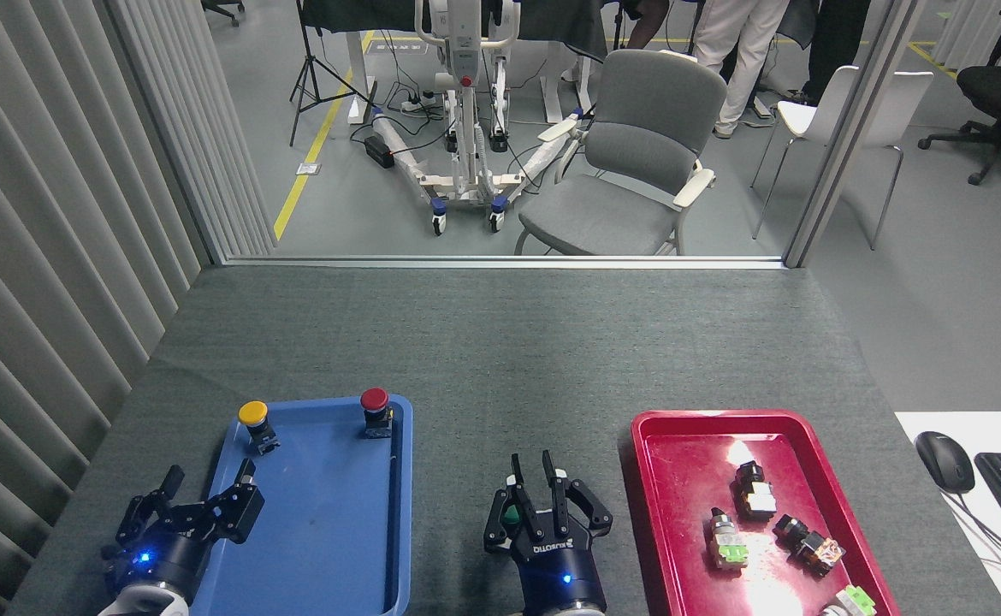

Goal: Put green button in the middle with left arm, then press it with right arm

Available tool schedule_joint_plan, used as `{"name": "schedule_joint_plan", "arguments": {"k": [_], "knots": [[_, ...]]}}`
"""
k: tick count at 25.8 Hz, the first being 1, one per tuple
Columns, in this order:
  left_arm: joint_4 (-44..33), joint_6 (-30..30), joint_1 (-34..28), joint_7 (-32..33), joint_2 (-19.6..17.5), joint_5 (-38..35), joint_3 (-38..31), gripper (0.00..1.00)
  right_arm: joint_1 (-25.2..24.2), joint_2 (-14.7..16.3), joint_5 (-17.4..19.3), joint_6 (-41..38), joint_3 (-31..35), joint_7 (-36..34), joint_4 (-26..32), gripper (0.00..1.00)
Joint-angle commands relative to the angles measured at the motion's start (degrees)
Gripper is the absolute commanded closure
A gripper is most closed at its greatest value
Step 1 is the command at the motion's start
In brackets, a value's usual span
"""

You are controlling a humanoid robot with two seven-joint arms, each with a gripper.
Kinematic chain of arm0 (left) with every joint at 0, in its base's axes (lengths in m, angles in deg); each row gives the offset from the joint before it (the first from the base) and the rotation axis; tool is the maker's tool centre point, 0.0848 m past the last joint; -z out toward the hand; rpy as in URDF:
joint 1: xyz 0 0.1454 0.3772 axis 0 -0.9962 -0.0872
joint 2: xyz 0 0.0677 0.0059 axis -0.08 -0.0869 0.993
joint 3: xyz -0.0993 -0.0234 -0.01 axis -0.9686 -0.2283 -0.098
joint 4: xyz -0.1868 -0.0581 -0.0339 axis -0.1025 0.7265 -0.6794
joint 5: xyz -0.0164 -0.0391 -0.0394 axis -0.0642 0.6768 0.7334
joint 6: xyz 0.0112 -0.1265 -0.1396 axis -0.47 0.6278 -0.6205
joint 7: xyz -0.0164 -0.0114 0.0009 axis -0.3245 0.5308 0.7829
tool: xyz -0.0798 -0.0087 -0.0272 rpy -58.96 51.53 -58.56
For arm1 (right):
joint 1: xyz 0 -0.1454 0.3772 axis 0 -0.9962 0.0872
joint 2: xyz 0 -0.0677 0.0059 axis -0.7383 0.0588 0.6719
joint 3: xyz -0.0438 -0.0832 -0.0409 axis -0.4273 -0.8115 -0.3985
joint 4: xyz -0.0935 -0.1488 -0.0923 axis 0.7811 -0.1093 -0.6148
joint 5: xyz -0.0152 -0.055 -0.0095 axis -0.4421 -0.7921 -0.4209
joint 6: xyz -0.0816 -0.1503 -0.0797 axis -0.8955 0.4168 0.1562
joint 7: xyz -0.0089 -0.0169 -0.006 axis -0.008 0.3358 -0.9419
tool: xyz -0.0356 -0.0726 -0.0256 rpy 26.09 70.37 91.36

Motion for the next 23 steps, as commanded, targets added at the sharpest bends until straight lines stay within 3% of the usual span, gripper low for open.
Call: {"name": "schedule_joint_plan", "arguments": {"k": [1,3,10,19,23], "knots": [[-0.7,-1.4,-0.1,-4.2,0.1,0.1,-1.7,0.0,-2.0,0.3,-0.1,0.1,0.6,-1.9,0.4,0.18],[-0.6,-1.5,-0.2,-5.4,0.1,0.0,-2.6,0.0,-3.1,0.5,0.0,0.1,1.4,-5.0,0.7,0.02],[-0.9,-1.6,-0.1,-5.2,0.4,0.0,-2.6,0.0,-7.7,1.6,-1.5,0.5,3.1,-8.0,1.5,0.01],[-4.3,-0.2,-1.1,-4.7,1.4,0.0,-2.1,0.0,-8.0,1.6,-1.3,0.0,10.8,-13.3,2.6,0.01],[-12.7,8.1,-4.2,0.2,5.1,-1.0,-2.1,0.0,-8.0,1.6,-1.2,-0.5,13.7,-13.2,2.6,0.01]]}}
